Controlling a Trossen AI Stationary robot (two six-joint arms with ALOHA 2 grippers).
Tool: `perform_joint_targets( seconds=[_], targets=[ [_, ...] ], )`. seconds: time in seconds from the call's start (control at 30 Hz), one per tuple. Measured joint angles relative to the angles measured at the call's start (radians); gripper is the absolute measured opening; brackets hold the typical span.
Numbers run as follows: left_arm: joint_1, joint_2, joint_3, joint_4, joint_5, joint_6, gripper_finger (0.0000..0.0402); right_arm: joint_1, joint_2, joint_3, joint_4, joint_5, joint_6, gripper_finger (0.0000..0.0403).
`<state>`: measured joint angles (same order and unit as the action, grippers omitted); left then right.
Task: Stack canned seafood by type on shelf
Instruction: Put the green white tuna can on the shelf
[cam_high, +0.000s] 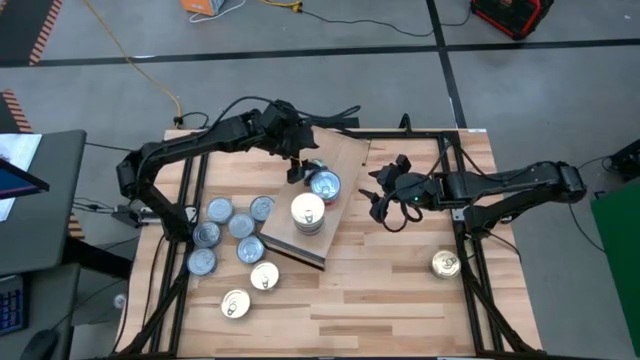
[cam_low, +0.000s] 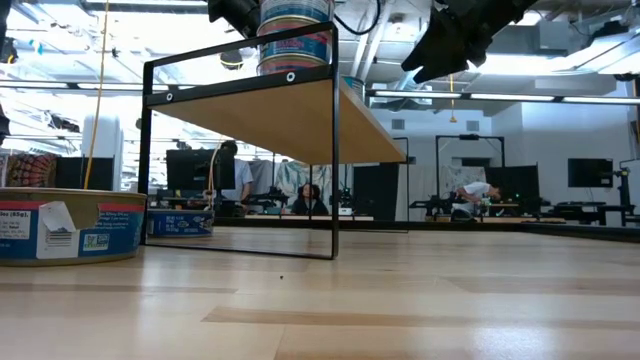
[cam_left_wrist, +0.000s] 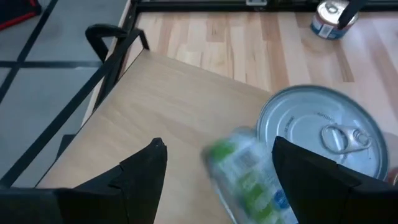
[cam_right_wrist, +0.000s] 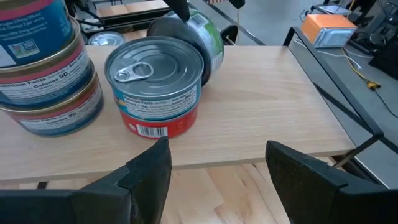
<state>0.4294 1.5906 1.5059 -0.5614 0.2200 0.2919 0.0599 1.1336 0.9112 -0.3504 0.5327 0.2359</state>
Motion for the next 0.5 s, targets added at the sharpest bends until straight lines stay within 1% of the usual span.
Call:
perform_joint_targets(
  seconds=[0.23,0.43,0.5],
  targets=[
    [0.001,0.0,0.0,0.047,0.031,-0.046,0.0279,0.0,0.0,0.0,0.0,0.0,0.001,0.0285],
    [0.004,0.0,0.0,0.029,0.036,-0.115,0.0279,0.0,0.0,0.0,-0.001,0.0,0.002,0.0285],
    [0.004,0.001,0.018,-0.001,0.028,-0.132,0.0279,0.0,0.0,0.0,-0.001,0.0,0.002,0.0285]
  ],
)
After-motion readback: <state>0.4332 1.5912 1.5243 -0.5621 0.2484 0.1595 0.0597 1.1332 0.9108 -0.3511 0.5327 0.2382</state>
